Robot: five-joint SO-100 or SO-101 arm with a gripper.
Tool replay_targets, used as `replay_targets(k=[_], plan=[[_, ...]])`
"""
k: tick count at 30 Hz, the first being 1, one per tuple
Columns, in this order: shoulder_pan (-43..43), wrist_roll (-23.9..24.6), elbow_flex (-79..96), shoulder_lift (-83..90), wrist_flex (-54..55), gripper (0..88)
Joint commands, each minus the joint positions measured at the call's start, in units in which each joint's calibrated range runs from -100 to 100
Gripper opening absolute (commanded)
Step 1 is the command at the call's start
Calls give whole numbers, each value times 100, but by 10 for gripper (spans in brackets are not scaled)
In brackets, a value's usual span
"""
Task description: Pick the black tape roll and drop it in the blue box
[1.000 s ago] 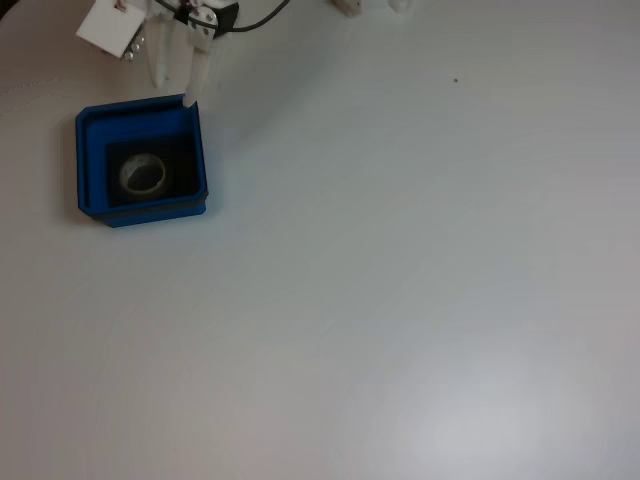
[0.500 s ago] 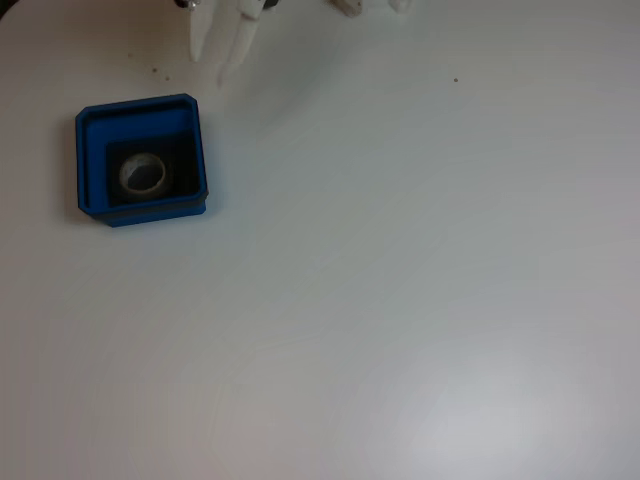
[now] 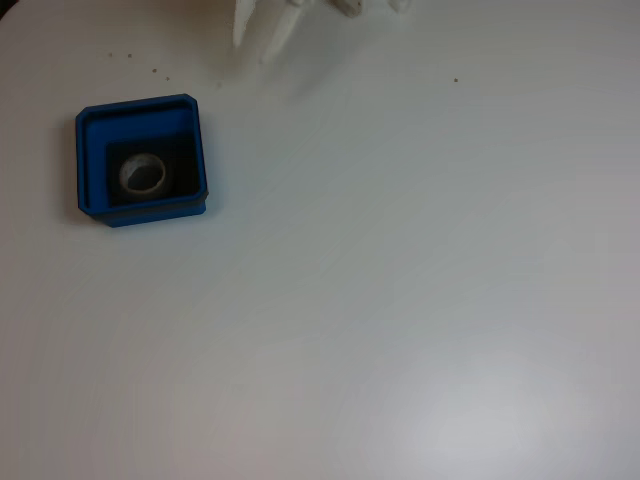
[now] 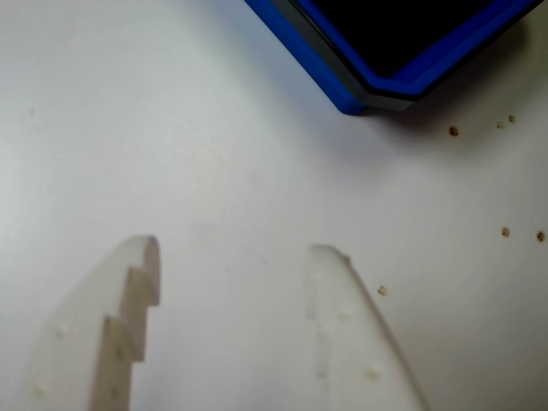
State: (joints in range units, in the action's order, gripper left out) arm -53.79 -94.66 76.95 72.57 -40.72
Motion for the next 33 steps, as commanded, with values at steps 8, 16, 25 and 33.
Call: replay_targets(k=[8, 16, 25, 33], plan=[[10, -17, 1658, 2008, 112, 154], [19, -17, 2269, 2643, 112, 154], [78, 44, 2305, 2643, 112, 154], [98, 44, 2305, 2643, 112, 154]])
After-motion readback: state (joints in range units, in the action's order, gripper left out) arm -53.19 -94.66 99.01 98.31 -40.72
